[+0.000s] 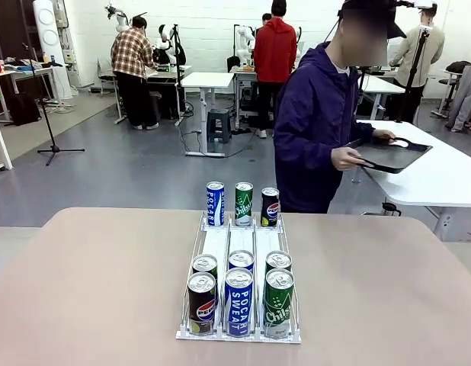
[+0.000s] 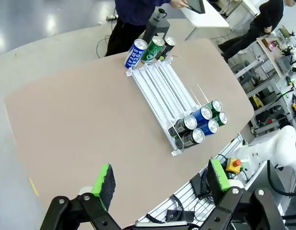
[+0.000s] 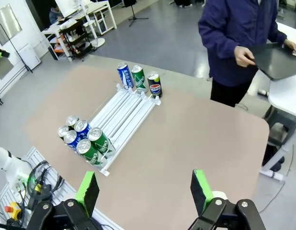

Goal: Retrieve and hand over the desired beverage to the person.
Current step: Pick up a can of the same type that the person held from the Automatic Can Dispenser.

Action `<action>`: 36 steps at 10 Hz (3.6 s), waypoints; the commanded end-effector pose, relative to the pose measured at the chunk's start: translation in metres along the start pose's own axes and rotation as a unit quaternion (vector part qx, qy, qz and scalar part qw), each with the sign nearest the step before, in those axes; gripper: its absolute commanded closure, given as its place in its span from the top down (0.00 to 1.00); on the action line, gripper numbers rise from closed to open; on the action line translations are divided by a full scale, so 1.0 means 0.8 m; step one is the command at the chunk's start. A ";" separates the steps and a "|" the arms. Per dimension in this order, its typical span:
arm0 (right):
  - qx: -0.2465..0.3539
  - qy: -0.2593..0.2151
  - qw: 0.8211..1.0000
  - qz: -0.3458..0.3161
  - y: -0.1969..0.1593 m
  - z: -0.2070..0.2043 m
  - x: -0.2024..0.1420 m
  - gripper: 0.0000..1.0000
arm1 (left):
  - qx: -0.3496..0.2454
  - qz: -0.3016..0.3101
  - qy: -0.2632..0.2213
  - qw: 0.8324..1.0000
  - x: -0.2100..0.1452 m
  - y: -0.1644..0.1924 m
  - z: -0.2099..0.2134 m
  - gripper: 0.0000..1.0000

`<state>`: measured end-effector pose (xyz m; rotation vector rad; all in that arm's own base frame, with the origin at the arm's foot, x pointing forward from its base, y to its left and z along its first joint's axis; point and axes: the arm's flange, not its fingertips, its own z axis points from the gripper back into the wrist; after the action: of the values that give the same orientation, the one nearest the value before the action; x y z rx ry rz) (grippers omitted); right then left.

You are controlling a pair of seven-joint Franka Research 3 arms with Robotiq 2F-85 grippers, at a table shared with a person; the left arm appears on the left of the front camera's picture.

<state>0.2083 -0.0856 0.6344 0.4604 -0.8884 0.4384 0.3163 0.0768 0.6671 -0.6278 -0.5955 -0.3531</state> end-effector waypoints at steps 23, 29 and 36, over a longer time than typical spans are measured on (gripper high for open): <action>0.000 0.002 1.000 0.003 0.000 0.000 0.000 1.00 | -0.004 -0.002 0.007 1.000 -0.001 -0.002 -0.004 1.00; 0.000 0.002 1.000 0.003 0.000 0.000 0.000 1.00 | -0.004 -0.002 0.007 1.000 -0.001 -0.002 -0.004 1.00; 0.000 0.002 1.000 0.003 0.000 0.000 0.000 1.00 | -0.004 -0.002 0.007 1.000 -0.001 -0.002 -0.004 1.00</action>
<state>0.2079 -0.0863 0.6345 0.4576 -0.8895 0.4356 0.3160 0.0725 0.6645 -0.6301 -0.5690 -0.3689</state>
